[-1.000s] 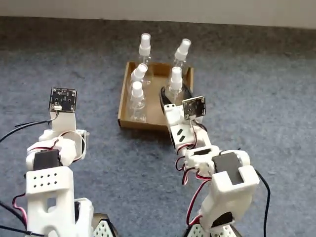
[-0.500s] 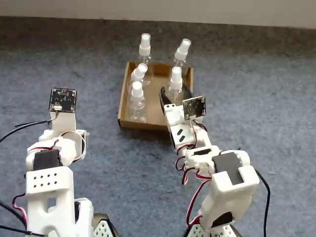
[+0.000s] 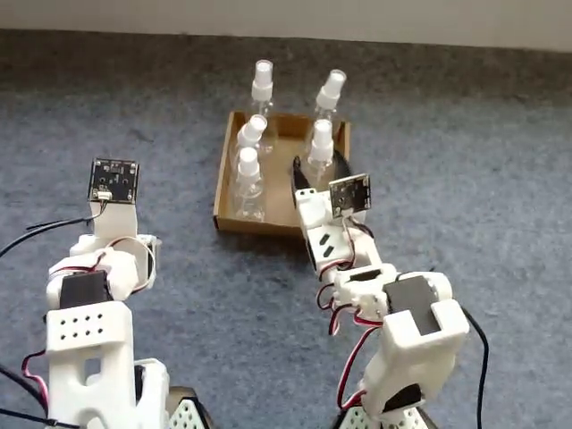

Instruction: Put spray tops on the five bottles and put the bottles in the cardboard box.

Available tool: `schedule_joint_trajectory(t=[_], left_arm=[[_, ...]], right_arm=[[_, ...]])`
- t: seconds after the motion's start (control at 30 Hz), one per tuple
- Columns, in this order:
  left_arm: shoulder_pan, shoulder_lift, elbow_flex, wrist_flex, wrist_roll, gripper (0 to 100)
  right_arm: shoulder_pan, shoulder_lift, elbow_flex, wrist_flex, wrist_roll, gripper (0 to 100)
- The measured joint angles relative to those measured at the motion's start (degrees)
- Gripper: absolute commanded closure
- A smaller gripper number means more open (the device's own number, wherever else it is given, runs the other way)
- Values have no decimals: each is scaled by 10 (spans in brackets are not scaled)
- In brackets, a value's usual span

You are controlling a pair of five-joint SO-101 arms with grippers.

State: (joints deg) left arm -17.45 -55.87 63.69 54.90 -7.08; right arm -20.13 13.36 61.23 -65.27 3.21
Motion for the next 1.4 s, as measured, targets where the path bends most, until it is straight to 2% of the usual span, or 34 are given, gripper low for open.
schedule_joint_trajectory(t=[0.2, 0.4, 0.9, 1.1, 1.4], left_arm=[[0, 0, 0, 0, 0, 829], [0, 0, 0, 0, 0, 829], [0, 0, 0, 0, 0, 829], [0, 0, 0, 0, 0, 829], [0, 0, 0, 0, 0, 829]], right_arm=[[0, 0, 0, 0, 0, 846], [0, 0, 0, 0, 0, 746], [-1, 0, 0, 0, 0, 738], [-1, 0, 0, 0, 0, 612], [-1, 0, 0, -4, 0, 611]])
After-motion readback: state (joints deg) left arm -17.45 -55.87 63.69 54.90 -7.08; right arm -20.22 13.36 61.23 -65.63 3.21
